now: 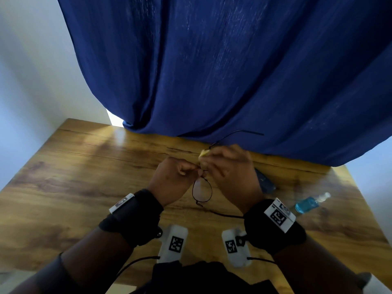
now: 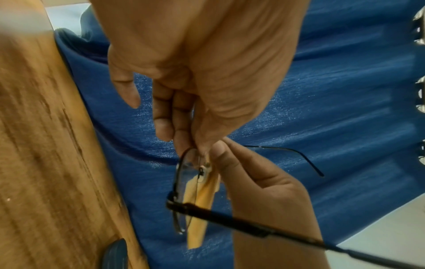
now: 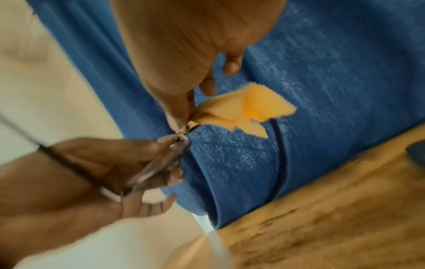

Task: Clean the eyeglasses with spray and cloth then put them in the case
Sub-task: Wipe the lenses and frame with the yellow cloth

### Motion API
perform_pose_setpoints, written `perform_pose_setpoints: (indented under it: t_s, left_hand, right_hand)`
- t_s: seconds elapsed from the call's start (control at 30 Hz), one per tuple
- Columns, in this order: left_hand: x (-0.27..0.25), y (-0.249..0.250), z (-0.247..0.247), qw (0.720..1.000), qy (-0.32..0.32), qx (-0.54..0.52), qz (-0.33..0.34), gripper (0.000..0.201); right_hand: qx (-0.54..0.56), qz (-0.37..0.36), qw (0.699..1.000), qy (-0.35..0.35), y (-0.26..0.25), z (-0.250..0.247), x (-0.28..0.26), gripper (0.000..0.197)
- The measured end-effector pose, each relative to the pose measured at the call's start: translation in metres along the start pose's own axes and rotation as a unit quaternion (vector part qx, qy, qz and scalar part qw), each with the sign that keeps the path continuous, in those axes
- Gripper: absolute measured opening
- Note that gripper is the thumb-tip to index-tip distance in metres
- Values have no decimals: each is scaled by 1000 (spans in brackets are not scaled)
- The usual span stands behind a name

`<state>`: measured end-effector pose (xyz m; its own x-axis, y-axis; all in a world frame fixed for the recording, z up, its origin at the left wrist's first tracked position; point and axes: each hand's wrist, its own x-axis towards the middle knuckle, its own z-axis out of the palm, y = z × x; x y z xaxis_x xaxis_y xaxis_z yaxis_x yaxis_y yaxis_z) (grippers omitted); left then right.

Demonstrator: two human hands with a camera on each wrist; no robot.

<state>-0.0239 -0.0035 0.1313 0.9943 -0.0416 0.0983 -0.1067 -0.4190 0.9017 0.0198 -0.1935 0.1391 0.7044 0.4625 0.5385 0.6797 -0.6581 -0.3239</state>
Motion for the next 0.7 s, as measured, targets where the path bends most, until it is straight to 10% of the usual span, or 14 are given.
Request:
perform_pose_setpoints:
  t_s: [0.57, 0.7]
  left_hand:
    - [2, 1, 11, 1000, -1, 7, -18, 15]
    - [4, 3, 15, 999, 2, 11, -36, 14]
  right_hand:
    - [-33, -62, 995, -67, 19, -7, 2, 15]
    - [-27, 14, 999, -42, 37, -15, 3, 22]
